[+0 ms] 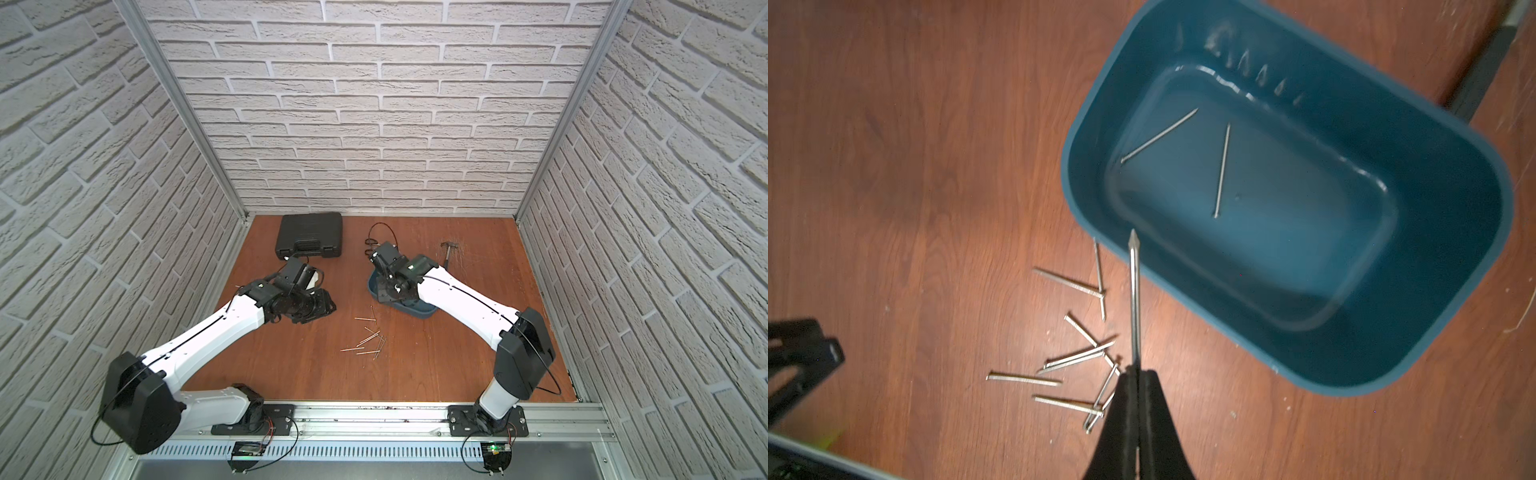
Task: Put the nails on the desktop into the storage box
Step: Place the nail in the storage box, then pick up the nail from the center of the board.
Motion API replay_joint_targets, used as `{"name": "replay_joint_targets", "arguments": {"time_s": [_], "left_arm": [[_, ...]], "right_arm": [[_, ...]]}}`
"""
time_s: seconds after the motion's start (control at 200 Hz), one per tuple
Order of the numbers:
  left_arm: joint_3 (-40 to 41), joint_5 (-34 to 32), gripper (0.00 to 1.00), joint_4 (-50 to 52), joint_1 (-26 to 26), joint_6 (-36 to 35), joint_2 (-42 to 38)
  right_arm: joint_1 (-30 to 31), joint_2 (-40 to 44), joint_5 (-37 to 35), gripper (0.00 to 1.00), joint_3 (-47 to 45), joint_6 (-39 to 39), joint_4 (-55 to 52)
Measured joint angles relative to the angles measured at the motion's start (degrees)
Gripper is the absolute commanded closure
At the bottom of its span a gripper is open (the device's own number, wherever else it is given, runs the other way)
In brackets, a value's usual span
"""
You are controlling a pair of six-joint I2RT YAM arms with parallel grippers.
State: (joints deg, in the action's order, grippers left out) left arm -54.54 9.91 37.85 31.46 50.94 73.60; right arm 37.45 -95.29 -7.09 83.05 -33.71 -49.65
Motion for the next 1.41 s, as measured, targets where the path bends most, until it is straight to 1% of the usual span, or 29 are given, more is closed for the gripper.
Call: {"name": "replay_joint_targets", "arguments": {"time_s": [0.095, 0.21, 0.49, 0.52, 0.575, 0.67, 0.725, 0.82, 1.015, 1.405], "left_arm": [[-0.4, 0.0, 0.49, -0.8, 0.7, 0.7, 1.1], [-0.7, -0.1, 0.49, -1.5, 1.0, 1.3, 1.7], [-0.7, -0.7, 0.49, -1.6, 1.1, 2.4, 1.7], [-0.8, -0.8, 0.49, -1.5, 1.1, 2.6, 1.8], [-1.5, -0.9, 0.49, -1.0, 1.1, 2.8, 2.2], [-2.7, -1.4, 0.49, -1.0, 1.3, 2.9, 2.5], [-3.2, -1.9, 0.49, -1.0, 1.3, 3.2, 2.5], [-3.3, -2.6, 0.49, -1.1, 1.4, 3.8, 2.5], [-3.3, -4.1, 0.49, -0.9, 1.7, 4.5, 2.5], [-5.3, -5.6, 0.49, -0.2, 2.2, 4.2, 2.5]], "right_arm": [[-3.6, -3.5, 2.2, 0.98, 1.0, 2.3, 0.9], [-6.6, -7.2, 4.2, 0.98, 1.0, 4.4, 1.0], [-10.3, -10.6, 6.8, 0.97, 1.5, 8.2, 1.6], [-10.5, -10.7, 6.9, 0.94, 1.7, 8.6, 1.8], [-10.8, -10.9, 7.0, 0.82, 1.9, 9.2, 2.1], [-11.1, -10.9, 7.1, 0.67, 1.9, 10.3, 2.4], [-11.1, -10.9, 7.2, 0.63, 1.9, 10.8, 2.6], [-11.1, -10.9, 7.3, 0.6, 1.9, 11.6, 3.0], [-11.1, -8.5, 8.7, 0.6, 0.0, 11.6, 4.8], [-10.1, 2.9, 11.5, 0.58, -6.1, 10.6, 7.2]]}}
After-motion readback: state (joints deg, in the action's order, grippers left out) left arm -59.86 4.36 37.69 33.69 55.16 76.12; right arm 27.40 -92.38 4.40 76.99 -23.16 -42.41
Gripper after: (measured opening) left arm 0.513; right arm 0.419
